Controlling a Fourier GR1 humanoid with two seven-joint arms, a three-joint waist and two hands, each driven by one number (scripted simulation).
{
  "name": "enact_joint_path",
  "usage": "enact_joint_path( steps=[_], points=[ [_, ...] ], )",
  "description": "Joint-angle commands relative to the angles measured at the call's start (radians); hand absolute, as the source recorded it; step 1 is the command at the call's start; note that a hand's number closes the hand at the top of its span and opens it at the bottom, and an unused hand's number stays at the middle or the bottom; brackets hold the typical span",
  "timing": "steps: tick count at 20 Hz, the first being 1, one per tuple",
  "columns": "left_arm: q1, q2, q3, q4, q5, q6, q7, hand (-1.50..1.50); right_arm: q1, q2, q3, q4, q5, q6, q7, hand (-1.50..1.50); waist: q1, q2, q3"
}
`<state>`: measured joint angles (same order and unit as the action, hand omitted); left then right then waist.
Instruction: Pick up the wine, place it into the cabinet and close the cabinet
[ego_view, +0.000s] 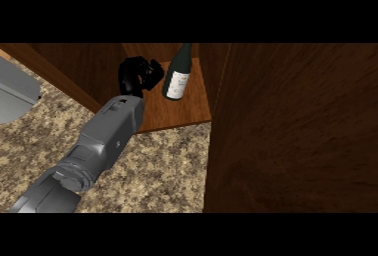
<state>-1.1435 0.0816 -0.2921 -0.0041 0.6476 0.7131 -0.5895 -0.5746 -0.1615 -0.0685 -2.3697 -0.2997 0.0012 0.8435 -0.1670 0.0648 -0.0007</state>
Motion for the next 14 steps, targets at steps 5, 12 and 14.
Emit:
enact_joint_path(
  steps=[5, 12, 14],
  points=[
    [0.035, 0.050, -0.043, 0.004, -0.047, 0.055, 0.064, 1.50, -0.011, -0.012, -0.005, -0.031, -0.026, 0.005, 0.019, -1.50, -0.005, 0.003, -0.002],
    [0.064, 0.041, -0.054, 0.003, -0.062, -0.015, 0.055, -1.50, -0.018, 0.003, 0.008, -0.006, -0.011, 0.001, 0.005, -1.50, 0.010, 0.007, -0.005],
    [0.070, 0.067, -0.048, 0.003, -0.056, -0.021, 0.067, -1.50, -0.008, 0.000, 0.018, -0.037, -0.001, 0.006, 0.004, -1.50, -0.001, 0.009, -0.005]
  ],
)
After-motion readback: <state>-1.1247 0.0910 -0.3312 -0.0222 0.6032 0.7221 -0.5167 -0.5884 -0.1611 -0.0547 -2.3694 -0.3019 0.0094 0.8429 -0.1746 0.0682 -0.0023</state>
